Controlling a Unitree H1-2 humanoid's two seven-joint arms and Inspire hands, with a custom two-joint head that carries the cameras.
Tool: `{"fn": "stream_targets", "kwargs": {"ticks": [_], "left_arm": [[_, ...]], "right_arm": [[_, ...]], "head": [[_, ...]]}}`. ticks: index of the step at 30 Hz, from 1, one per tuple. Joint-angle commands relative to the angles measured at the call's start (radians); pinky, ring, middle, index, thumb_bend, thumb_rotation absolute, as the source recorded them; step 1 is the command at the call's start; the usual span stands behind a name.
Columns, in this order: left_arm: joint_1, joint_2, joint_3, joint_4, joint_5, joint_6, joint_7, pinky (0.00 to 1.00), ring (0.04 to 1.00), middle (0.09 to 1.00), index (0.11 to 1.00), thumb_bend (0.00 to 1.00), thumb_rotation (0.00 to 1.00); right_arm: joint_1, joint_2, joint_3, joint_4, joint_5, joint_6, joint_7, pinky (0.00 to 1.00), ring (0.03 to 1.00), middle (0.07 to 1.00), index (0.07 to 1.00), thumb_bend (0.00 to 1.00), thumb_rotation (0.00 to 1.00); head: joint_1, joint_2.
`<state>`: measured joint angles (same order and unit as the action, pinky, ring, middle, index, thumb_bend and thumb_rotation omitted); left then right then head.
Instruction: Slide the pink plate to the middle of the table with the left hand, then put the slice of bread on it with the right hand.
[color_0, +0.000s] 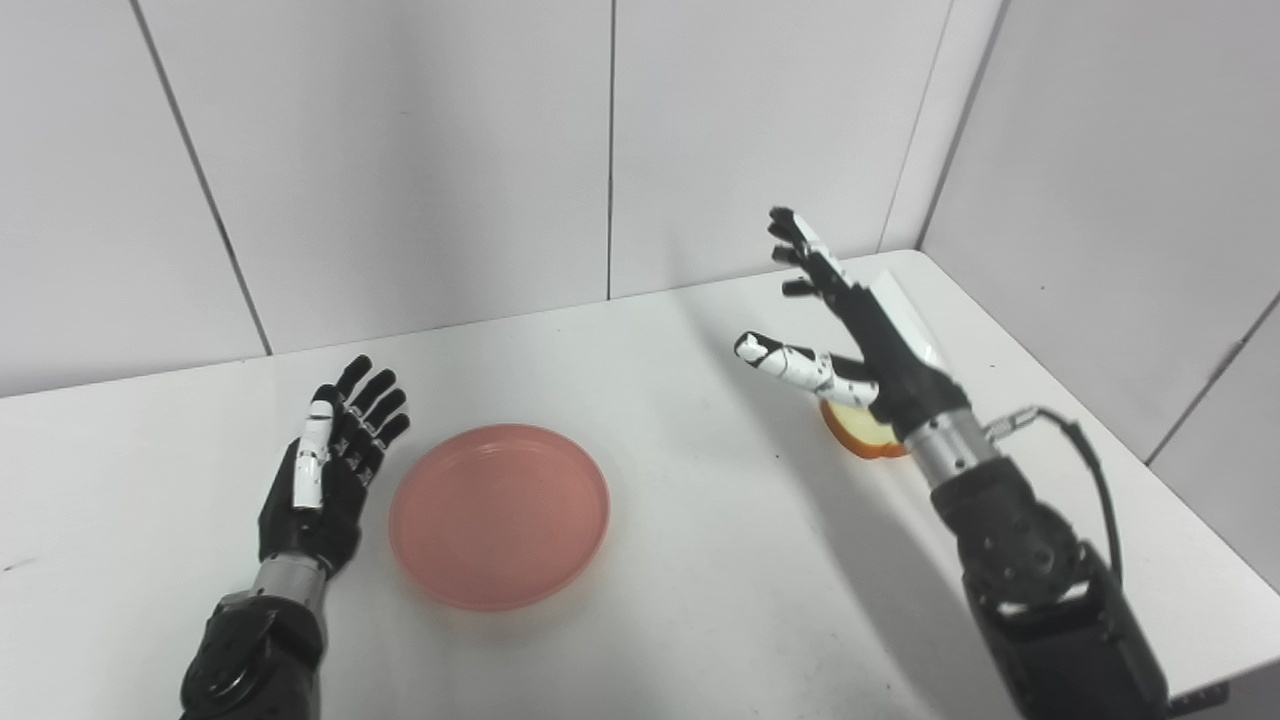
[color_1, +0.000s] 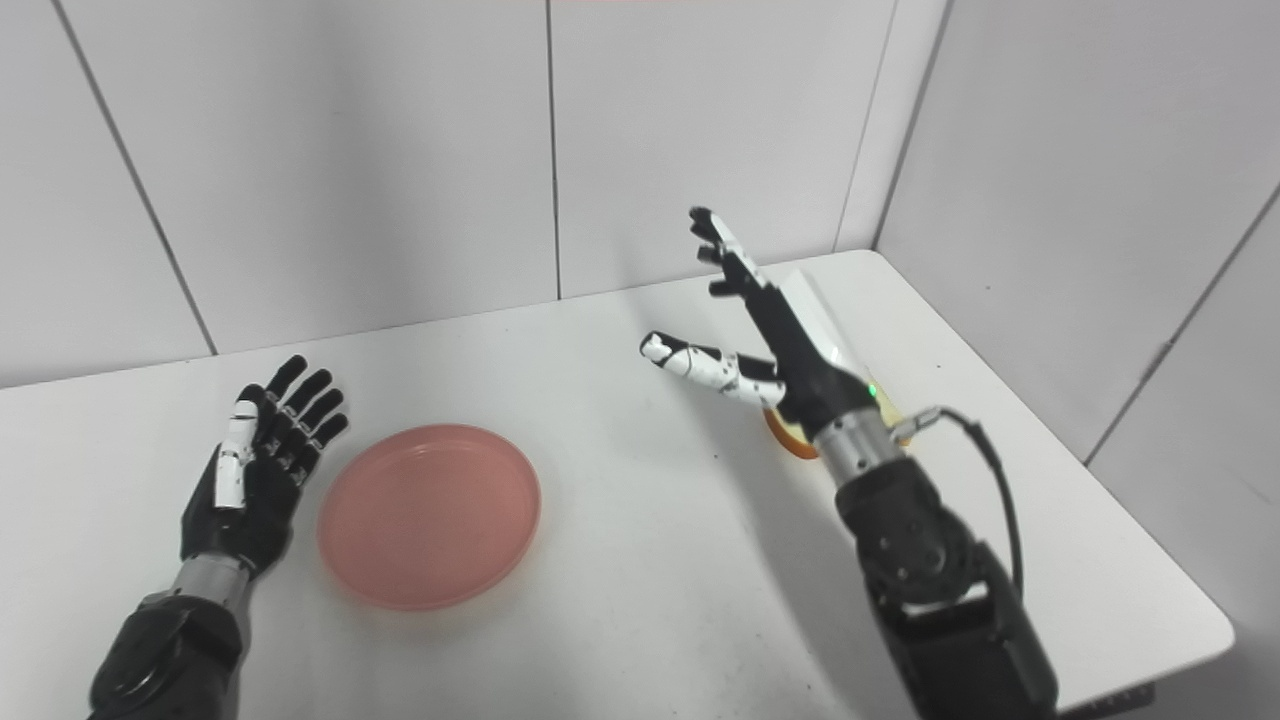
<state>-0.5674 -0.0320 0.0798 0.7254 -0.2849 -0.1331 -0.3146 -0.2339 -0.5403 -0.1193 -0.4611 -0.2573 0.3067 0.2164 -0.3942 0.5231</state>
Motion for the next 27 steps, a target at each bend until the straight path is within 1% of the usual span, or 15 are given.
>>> {"fn": "stream_targets", "kwargs": {"ticks": [1, 2, 3, 4, 7, 9, 11, 13, 15, 17, 20, 23, 27], "left_arm": [[0.063, 0.016, 0.008, 0.06, 0.002, 0.044, 0.007, 0.88, 0.892, 0.887, 0.886, 0.46, 0.9], [0.063, 0.016, 0.008, 0.057, 0.001, 0.05, 0.009, 0.88, 0.891, 0.887, 0.884, 0.45, 0.9], [0.063, 0.016, 0.008, 0.056, 0.001, 0.053, 0.008, 0.88, 0.891, 0.886, 0.884, 0.45, 0.9], [0.063, 0.018, 0.007, 0.055, 0.002, 0.054, 0.006, 0.88, 0.893, 0.889, 0.886, 0.46, 0.9], [0.065, 0.02, 0.006, 0.049, 0.003, 0.059, 0.007, 0.88, 0.896, 0.894, 0.892, 0.46, 0.91], [0.068, 0.02, 0.007, 0.043, -0.001, 0.062, 0.007, 0.89, 0.897, 0.896, 0.894, 0.46, 0.92], [0.07, 0.022, 0.007, 0.035, -0.004, 0.066, 0.008, 0.87, 0.893, 0.892, 0.889, 0.45, 0.92], [0.074, 0.024, 0.005, 0.02, -0.002, 0.077, 0.013, 0.86, 0.889, 0.89, 0.885, 0.45, 0.91], [0.076, 0.025, 0.006, 0.011, -0.005, 0.085, 0.012, 0.87, 0.892, 0.89, 0.887, 0.45, 0.91], [0.077, 0.026, 0.006, 0.007, -0.006, 0.089, 0.01, 0.87, 0.891, 0.889, 0.887, 0.45, 0.92], [0.078, 0.029, 0.004, 0.002, -0.005, 0.1, 0.009, 0.87, 0.889, 0.887, 0.884, 0.45, 0.93], [0.084, 0.034, -0.002, -0.015, 0.005, 0.107, 0.015, 0.86, 0.887, 0.885, 0.883, 0.45, 0.93], [0.09, 0.039, -0.004, -0.031, 0.006, 0.116, 0.019, 0.87, 0.886, 0.883, 0.882, 0.44, 0.94]], "right_arm": [[-0.069, -0.126, 0.007, -0.049, 0.008, 0.097, 0.104, 0.87, 0.921, 0.942, 0.933, 0.99, 0.55], [-0.086, -0.184, 0.018, -0.048, 0.009, 0.13, 0.157, 0.88, 0.933, 0.939, 0.925, 0.99, 0.48], [-0.099, -0.23, 0.027, -0.04, 0.005, 0.147, 0.199, 0.88, 0.934, 0.939, 0.923, 0.99, 0.47], [-0.111, -0.268, 0.033, -0.03, -0.006, 0.158, 0.238, 0.87, 0.935, 0.941, 0.918, 0.99, 0.41], [-0.139, -0.338, 0.048, 0.015, -0.052, 0.163, 0.313, 0.86, 0.935, 0.937, 0.91, 1.0, 0.3], [-0.155, -0.371, 0.057, 0.045, -0.096, 0.163, 0.361, 0.87, 0.941, 0.938, 0.909, 1.0, 0.28], [-0.164, -0.392, 0.066, 0.064, -0.118, 0.162, 0.387, 0.86, 0.941, 0.941, 0.905, 1.0, 0.25], [-0.183, -0.421, 0.087, 0.096, -0.129, 0.162, 0.423, 0.86, 0.948, 0.95, 0.91, 1.0, 0.25], [-0.216, -0.453, 0.129, 0.149, -0.143, 0.161, 0.468, 0.89, 0.976, 0.978, 0.933, 1.0, 0.27], [-0.239, -0.471, 0.156, 0.181, -0.164, 0.162, 0.494, 0.9, 0.98, 0.984, 0.939, 1.0, 0.27], [-0.261, -0.484, 0.183, 0.21, -0.192, 0.161, 0.511, 0.9, 0.981, 0.984, 0.943, 1.0, 0.27], [-0.289, -0.501, 0.226, 0.255, -0.232, 0.159, 0.536, 0.9, 0.978, 0.987, 0.961, 1.0, 0.27], [-0.303, -0.507, 0.253, 0.297, -0.278, 0.162, 0.573, 0.89, 0.976, 0.997, 0.987, 1.0, 0.27]], "head": [[-0.002, 0.003], [-0.003, 0.006], [-0.004, 0.007], [-0.007, 0.01], [-0.008, 0.015], [-0.004, 0.02], [0.0, 0.025], [-0.002, 0.029], [-0.004, 0.034], [0.001, 0.038], [0.004, 0.041], [-0.003, 0.046], [-0.006, 0.051]]}}
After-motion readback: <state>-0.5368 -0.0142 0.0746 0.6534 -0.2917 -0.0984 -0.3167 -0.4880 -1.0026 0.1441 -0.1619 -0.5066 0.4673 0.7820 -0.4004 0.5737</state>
